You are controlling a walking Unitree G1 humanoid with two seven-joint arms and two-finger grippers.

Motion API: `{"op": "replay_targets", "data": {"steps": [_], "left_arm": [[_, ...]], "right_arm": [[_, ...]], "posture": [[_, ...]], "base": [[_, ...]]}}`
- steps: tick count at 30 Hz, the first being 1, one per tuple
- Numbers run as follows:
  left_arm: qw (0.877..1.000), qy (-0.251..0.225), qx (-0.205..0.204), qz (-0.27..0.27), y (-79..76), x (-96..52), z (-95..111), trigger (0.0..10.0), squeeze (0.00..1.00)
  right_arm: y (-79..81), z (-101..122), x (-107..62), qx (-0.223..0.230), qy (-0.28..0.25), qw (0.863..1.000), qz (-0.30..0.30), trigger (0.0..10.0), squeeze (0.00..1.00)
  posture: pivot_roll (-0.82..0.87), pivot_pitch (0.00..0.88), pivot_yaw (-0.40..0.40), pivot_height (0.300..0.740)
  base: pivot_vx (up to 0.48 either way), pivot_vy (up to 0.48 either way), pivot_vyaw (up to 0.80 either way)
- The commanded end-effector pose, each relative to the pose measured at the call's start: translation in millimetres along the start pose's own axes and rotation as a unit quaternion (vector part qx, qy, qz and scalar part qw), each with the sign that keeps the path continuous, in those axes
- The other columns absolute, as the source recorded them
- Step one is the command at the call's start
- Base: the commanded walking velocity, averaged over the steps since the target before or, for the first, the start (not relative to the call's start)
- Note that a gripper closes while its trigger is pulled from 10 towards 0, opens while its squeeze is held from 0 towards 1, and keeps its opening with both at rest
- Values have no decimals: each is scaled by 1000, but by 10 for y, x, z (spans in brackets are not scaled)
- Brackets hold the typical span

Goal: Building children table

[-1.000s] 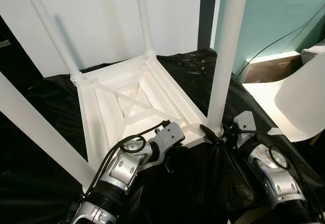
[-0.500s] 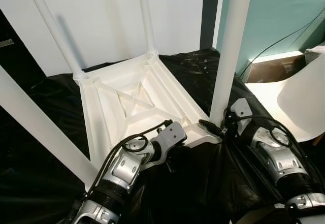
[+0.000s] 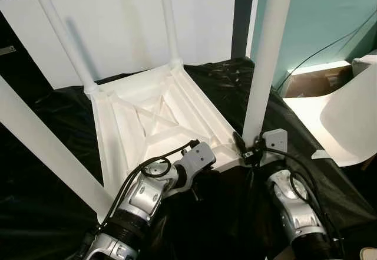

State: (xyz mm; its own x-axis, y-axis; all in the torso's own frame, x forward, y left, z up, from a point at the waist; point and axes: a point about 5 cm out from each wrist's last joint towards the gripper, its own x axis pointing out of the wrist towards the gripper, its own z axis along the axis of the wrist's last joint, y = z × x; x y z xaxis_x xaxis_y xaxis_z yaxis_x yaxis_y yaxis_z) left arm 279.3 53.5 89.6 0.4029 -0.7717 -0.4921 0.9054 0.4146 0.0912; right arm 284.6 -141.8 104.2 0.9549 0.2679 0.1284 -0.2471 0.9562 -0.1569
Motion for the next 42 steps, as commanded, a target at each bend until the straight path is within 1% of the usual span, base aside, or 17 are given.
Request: {"op": "replay_targets", "data": {"steps": [1,4,5,6,7,8,14,15,24,25,26,31,35,37,38,40,42], "left_arm": [[994,74,-70,37,-69,13,-469,10000,0],[994,76,-66,36,-54,8,-460,10000,0],[994,74,-65,38,-40,7,-449,10000,0],[994,73,-66,39,-29,6,-440,10000,0],[994,73,-66,39,-29,6,-440,10000,0],[994,72,-66,41,-21,7,-431,10000,0],[994,75,-66,37,-38,11,-459,10000,0],[994,75,-66,36,-38,14,-459,10000,0],[995,73,-64,34,-42,29,-438,10000,0],[995,73,-64,35,-44,30,-438,10000,0],[995,73,-65,35,-46,28,-440,10000,0],[994,73,-69,40,-47,0,-458,10000,0],[994,73,-71,43,-50,-15,-470,10000,0],[994,74,-72,44,-57,-25,-477,10000,0],[994,74,-72,44,-57,-25,-477,10000,0],[994,73,-76,44,-63,-31,-478,10000,0],[994,75,-75,42,-69,-28,-484,10000,0]], "right_arm": [[36,-173,-89,-4,45,999,6,0,0],[27,-172,-147,-15,48,998,31,0,0],[39,-175,-161,-18,51,998,39,2588,0],[52,-176,-166,-21,52,997,46,9294,0],[52,-176,-166,-21,52,997,46,9294,0],[135,-161,-172,-13,47,996,74,10000,1000],[133,-133,-116,-10,51,982,180,10000,1000],[77,-108,-89,-21,51,975,213,10000,0],[-299,72,67,-88,58,945,308,10000,0],[-315,55,74,-78,72,943,314,8314,0],[-327,40,77,-72,81,942,317,0,0],[-213,-68,-68,-31,103,932,346,0,0],[-59,-108,-162,4,90,942,325,0,0],[-110,-39,-83,-4,42,986,162,0,0],[-110,-39,-83,-4,42,986,162,0,0],[-232,26,-98,-19,9,1000,9,0,0],[-202,13,-152,-18,8,1000,-16,0,0]], "posture": [[31,0,34,740],[23,0,43,740],[25,0,44,740],[25,0,44,740],[25,0,44,740],[21,0,49,740],[11,0,51,740],[9,0,51,740],[5,0,51,740],[11,0,43,740],[11,0,43,740],[32,0,36,740],[38,0,33,740],[46,0,31,740],[46,0,31,740],[39,0,38,740],[35,0,42,740]], "base": [[0,0,0],[0,0,0],[0,0,0],[0,0,0],[0,0,0],[0,0,0],[0,0,0],[0,0,0],[0,0,0],[0,0,0],[0,0,0],[0,0,0],[0,0,0],[0,0,0],[0,0,0],[0,0,0],[0,0,0]]}}
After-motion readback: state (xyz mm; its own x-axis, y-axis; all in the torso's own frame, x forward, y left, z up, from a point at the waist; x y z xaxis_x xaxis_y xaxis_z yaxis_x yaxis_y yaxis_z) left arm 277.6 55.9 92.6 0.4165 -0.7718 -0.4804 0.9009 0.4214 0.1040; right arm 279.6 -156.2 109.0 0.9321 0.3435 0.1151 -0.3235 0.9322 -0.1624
